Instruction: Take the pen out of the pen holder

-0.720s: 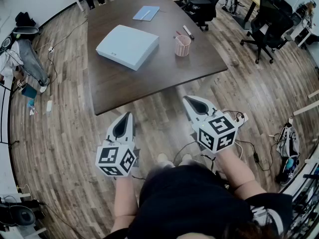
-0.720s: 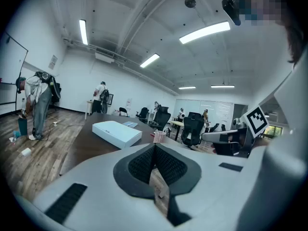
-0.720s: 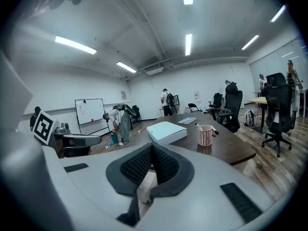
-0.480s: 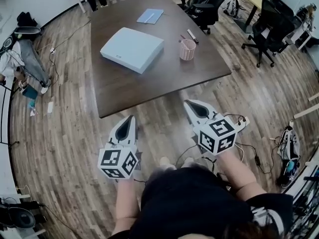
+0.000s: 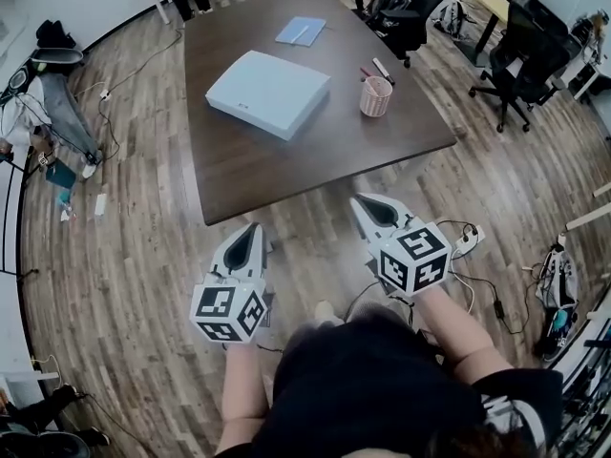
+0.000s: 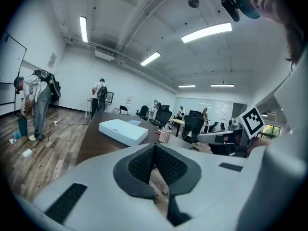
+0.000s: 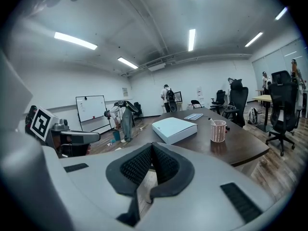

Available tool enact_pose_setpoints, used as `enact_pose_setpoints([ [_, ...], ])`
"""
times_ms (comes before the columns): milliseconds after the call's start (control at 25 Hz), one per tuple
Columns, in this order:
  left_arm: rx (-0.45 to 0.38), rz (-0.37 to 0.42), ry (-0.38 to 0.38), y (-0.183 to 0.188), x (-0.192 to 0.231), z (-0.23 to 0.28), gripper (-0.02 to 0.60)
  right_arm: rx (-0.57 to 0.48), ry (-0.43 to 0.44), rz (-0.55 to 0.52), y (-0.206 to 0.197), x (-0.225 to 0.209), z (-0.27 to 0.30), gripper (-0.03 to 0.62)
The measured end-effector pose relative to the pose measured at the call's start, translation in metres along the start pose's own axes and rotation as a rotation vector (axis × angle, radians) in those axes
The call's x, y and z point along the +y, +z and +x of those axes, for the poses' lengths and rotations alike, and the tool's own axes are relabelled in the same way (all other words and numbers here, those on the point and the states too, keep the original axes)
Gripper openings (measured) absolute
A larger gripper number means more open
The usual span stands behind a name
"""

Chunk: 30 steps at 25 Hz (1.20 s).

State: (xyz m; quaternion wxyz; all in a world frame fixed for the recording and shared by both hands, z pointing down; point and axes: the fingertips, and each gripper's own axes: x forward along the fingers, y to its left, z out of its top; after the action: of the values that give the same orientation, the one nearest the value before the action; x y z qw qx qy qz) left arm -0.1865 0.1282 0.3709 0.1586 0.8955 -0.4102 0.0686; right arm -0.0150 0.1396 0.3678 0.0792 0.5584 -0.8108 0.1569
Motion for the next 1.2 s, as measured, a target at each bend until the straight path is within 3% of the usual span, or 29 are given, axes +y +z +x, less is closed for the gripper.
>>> enact_pose_setpoints([
  [280,-0.009,-0.003,-0.015,-0.002,0.01,0.0,0.017,0.013,0.028,-0.026,0.002,0.018,0.015,0.017],
  [640,-0.029,-0.018,-0.017,0.007,0.018,0.022,0.017,-0.005,0.048,-0.034,0.017,0.001,0.043,0.043],
  [920,-0.005,-0.014,0.004,0.012,0.027,0.07,0.017,0.01,0.087,-0.034,0.024,-0.031,0.088,0.077],
  [1200,0.02,-0.023,0.004,0.024,0.026,0.142,0.017,0.037,0.087,-0.049,0.037,-0.094,0.122,0.104],
])
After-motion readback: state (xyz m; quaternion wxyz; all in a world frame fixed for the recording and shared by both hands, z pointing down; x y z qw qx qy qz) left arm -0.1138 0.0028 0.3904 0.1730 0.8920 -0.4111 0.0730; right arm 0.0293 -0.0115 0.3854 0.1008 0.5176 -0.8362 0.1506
